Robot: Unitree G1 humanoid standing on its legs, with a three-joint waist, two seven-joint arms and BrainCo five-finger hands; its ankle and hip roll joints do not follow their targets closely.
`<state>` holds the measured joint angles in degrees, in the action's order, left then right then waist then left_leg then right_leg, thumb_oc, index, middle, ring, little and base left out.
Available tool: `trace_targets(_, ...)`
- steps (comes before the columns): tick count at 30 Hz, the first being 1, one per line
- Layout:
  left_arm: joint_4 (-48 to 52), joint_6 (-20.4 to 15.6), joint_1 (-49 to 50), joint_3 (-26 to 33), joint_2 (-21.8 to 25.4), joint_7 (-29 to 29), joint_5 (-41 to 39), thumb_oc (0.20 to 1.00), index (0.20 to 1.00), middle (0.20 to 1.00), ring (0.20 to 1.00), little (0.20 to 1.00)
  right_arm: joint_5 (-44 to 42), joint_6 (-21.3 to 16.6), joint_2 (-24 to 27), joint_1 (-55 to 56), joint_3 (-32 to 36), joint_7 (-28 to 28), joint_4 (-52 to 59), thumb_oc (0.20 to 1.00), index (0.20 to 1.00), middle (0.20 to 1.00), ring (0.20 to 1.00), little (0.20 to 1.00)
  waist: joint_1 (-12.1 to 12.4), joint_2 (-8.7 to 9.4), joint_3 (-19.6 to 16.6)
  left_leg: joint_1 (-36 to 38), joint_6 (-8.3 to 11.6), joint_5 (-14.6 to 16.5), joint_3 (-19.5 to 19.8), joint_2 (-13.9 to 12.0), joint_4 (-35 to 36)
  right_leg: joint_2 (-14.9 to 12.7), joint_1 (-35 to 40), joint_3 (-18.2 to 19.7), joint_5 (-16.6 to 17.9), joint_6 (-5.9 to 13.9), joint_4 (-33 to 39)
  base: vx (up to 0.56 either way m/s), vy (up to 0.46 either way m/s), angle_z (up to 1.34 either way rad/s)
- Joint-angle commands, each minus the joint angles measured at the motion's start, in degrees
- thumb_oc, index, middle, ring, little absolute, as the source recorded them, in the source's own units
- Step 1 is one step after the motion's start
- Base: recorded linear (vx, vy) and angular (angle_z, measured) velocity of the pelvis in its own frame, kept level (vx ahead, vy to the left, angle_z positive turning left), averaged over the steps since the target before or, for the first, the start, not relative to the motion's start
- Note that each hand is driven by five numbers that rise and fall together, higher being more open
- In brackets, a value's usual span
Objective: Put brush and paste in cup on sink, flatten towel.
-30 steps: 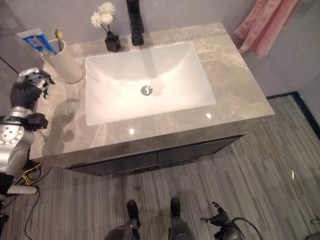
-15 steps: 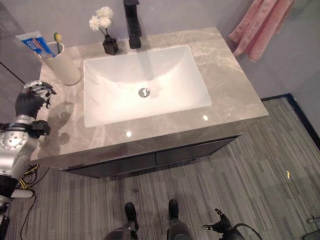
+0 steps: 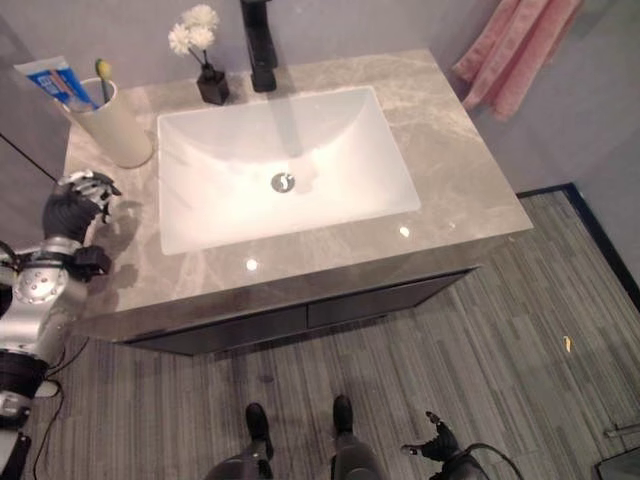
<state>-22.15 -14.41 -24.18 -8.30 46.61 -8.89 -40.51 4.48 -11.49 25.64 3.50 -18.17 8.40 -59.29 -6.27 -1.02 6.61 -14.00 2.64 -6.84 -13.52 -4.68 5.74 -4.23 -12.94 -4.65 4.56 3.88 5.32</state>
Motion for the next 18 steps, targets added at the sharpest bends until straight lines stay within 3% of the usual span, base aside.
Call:
trace_targets(1, -4.08, -4.00, -8.53, 3.31, 2.08, -2.20, 0.49, 0.200, 0.200, 0.200, 0.200, 0.200, -0.45, -0.73, 3.08, 1.34, 0.55, 0.85, 0.83, 1.000, 1.000, 1.000, 1.000, 1.000, -0.45, 2.04, 1.22, 0.81, 0.97, 4.56, 3.97, -2.31, -0.74, -2.41, -1.43, -2.17, 0.08, 2.77, -0.32, 0.00, 0.000, 0.00)
trace_targets(18, -8.46, -4.20, -14.16, 1.13, 4.27, -3.86, 0.10, 0.200, 0.200, 0.200, 0.200, 0.200, -1.39, -1.17, 3.05, 1.85, 0.01, 0.34, 3.04, 1.000, 1.000, 1.000, 1.000, 1.000, -0.99, 2.75, 1.56, 0.39, 0.91, 4.88, 3.47, -2.27, -0.74, -2.46, -2.37, -1.26, 0.18, 3.13, -0.32, 0.03, 0.011, -0.02)
